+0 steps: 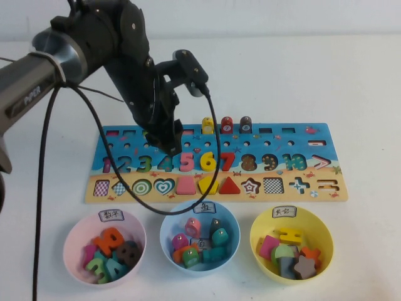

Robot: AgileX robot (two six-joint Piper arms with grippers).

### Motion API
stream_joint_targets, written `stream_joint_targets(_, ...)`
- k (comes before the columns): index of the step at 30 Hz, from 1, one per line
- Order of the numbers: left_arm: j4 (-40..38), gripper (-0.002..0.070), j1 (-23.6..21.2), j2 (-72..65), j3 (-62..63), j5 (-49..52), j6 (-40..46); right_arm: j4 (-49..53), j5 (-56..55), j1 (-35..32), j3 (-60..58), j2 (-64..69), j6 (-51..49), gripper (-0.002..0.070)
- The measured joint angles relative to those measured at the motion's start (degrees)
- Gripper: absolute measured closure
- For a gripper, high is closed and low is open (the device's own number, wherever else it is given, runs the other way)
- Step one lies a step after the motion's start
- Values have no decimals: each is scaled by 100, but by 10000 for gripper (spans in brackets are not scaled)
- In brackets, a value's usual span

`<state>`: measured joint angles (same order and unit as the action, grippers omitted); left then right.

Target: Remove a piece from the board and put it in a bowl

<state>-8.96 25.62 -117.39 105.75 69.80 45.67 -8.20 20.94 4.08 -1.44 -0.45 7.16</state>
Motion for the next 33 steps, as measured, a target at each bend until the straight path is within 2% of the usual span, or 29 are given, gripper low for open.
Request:
stream_joint_targets(4, -210, 396, 0, 50, 0, 15, -1158, 0, 0, 0, 0, 0, 0, 694)
stream_joint_targets(9, -539, 396, 242, 58, 10, 15, -1926, 0, 0, 0, 0, 0, 0, 694)
stream_joint_targets(20, -431, 396, 2236, 58, 10, 24, -2147, 0, 0, 0, 0, 0, 0, 694)
stream_joint_targets(26, -192, 396, 2656, 58, -88, 36, -2359, 0, 0, 0, 0, 0, 0, 694)
stream_joint_targets(33, -143, 396, 2684, 58, -480, 22, -2390, 0, 0, 0, 0, 0, 0, 694)
